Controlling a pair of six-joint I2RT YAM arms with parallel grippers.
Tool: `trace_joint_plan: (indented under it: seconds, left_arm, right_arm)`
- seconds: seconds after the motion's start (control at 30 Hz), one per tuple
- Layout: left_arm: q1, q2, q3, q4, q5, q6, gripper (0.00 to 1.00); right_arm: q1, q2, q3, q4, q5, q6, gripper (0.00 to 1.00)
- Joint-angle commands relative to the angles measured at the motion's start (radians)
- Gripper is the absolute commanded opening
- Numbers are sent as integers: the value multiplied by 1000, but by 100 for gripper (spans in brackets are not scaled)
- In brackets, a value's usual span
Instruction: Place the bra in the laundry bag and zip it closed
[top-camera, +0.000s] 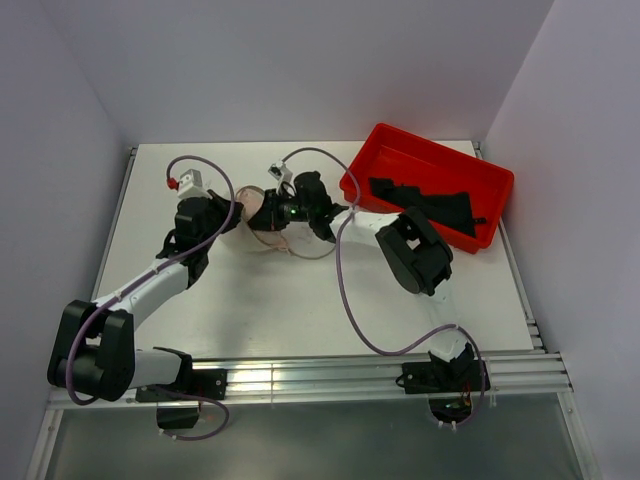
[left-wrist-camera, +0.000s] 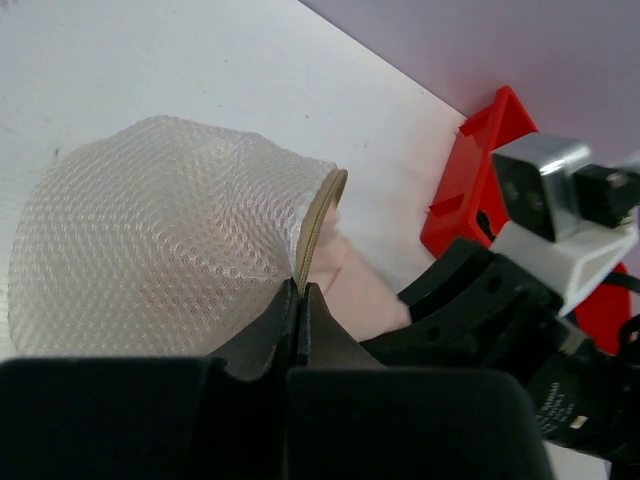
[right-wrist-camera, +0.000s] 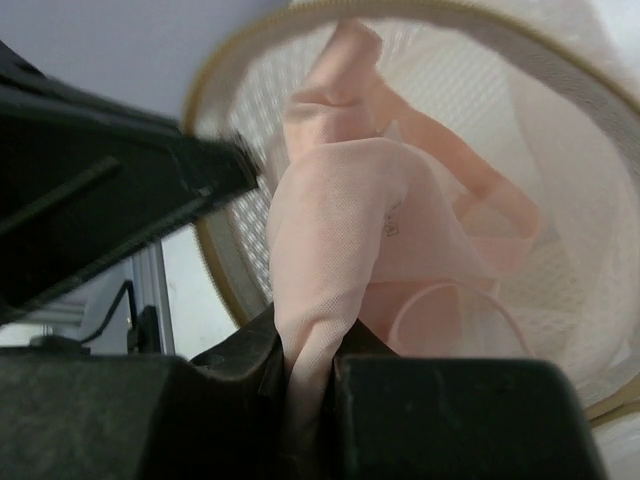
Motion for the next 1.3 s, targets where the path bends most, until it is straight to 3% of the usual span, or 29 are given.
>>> trace_joint_plan:
  seconds: [0.0, 0.27, 0.4, 0.63, 0.73, 0.83, 0.87, 1.07, 1.17, 1.27]
  left_arm:
    - [3, -13, -2, 96, 55, -2, 0]
    - [2, -27, -83, 176, 173, -57, 0]
    - [0, -44, -149, 204, 213, -124, 0]
    - [-10, -106, -209, 189, 226, -169, 0]
    - [-10, -128, -203, 161, 233, -181, 0]
    - [-10, -146, -186, 123, 223, -183, 0]
    - [-10, -148, -180, 94, 211, -181, 0]
    - [-9, -169, -154, 15, 116, -154, 0]
    - [-7, -180, -149, 0, 95, -141, 0]
    - [-7, -185, -145, -9, 82, -137, 0]
  right_arm:
    - [18, 0, -20, -21, -29, -58, 0]
    - [21, 8, 88, -192, 76, -63, 0]
    - [23, -16, 98, -243, 303, 63, 0]
    - [46, -7, 97, -211, 520, 290, 4]
    - [63, 10, 115, -222, 566, 341, 12]
    - [89, 22, 152, -260, 607, 318, 29]
    - [94, 27, 170, -281, 604, 296, 45]
    - [81, -32, 135, -383, 580, 152, 89]
    - [57, -97, 91, -430, 554, 74, 98]
    - [43, -170, 37, -475, 543, 0, 98]
